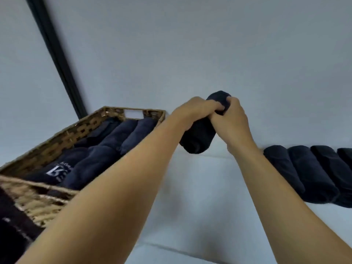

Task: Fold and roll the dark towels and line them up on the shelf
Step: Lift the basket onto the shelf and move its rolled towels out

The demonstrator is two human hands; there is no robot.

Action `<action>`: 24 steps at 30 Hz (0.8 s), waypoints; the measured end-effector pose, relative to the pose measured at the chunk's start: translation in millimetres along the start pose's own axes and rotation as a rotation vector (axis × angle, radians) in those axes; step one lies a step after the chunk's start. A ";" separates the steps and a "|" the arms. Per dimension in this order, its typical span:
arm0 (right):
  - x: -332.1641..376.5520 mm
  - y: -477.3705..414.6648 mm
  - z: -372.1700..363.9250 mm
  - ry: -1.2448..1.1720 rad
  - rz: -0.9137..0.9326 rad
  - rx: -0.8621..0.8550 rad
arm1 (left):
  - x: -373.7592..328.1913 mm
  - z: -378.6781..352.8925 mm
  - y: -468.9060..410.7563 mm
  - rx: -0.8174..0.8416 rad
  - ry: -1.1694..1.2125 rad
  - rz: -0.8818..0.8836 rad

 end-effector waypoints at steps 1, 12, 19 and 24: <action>23.1 5.4 -17.0 -0.075 0.044 0.034 | -1.0 32.6 10.8 -0.051 -0.031 -0.008; 77.1 90.6 -202.0 0.373 0.016 0.801 | 144.4 168.0 86.5 -0.048 -0.323 0.326; 72.0 109.1 -221.5 0.861 0.137 0.920 | 181.6 137.2 89.9 0.179 -0.378 0.382; 69.9 118.2 -232.5 1.000 0.121 1.010 | 190.9 134.1 98.1 0.267 -0.396 0.418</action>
Point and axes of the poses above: each hand's wrist, its own y-axis away from the middle knuckle, its own z-axis out of the back of the hand, x = y × z, the point moved 7 cm from there along -y, towards the middle knuckle, and after that the axes turned 2 degrees about -z, right-handed, at the moved point
